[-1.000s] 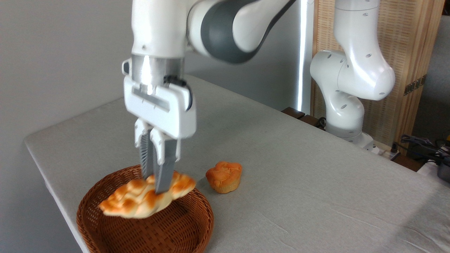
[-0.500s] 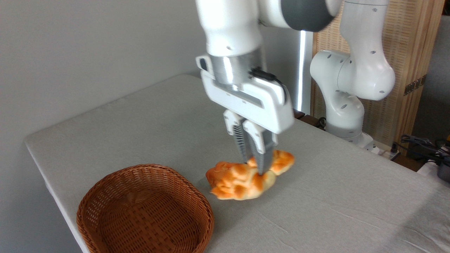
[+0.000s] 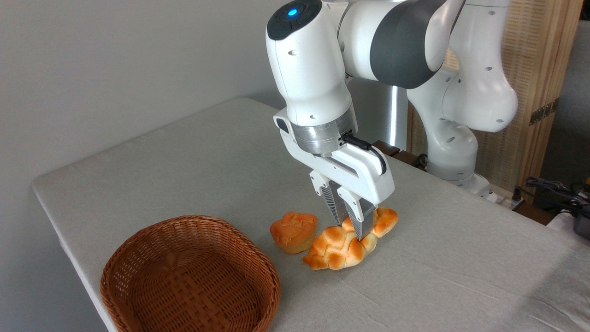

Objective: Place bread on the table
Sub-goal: 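Lower the braided bread onto the table next to the orange bun, then open the gripper and raise it away from the bread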

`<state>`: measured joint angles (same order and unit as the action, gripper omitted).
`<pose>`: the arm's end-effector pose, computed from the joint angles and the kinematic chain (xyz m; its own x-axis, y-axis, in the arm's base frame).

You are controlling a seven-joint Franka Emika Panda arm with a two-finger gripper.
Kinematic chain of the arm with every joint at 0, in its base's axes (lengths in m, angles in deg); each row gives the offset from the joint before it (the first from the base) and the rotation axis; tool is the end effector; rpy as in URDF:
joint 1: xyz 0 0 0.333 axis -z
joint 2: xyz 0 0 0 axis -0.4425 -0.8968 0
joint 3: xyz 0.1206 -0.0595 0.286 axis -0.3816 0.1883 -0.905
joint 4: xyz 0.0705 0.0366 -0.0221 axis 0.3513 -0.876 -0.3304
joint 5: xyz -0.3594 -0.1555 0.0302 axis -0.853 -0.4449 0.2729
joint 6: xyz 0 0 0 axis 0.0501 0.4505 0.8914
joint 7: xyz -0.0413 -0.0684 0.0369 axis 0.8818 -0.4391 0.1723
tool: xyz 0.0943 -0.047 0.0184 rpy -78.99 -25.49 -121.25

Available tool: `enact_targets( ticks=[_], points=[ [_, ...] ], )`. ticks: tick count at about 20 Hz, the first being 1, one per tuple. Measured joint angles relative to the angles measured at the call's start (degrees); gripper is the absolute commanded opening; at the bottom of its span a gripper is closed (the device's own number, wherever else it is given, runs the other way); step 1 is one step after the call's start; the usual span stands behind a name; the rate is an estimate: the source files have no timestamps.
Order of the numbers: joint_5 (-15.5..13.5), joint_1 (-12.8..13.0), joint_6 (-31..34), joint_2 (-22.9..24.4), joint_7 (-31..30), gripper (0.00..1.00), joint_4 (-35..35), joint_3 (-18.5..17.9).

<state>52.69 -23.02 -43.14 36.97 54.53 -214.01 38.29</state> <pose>0.4632 0.0879 0.4653 0.6777 -0.7232 -0.1328 -0.7126 -0.6905 0.1242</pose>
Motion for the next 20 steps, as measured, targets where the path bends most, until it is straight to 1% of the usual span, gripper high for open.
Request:
enact_targets(
  ticks=[11,14,16,18,20],
  points=[
    [0.0,0.0,0.0,-1.1,-0.2,1.00,-0.2,0.0],
    [-0.2,0.2,-0.2,-1.0,-1.6,1.00,0.0,0.0],
    [-1.8,0.8,-0.8,-0.8,-4.0,1.00,1.7,0.3],
    [-4.1,1.2,-0.8,-0.4,-6.0,1.00,5.4,1.0],
    [-5.4,1.3,-0.2,-0.1,-6.9,1.00,9.8,2.1]
  ],
)
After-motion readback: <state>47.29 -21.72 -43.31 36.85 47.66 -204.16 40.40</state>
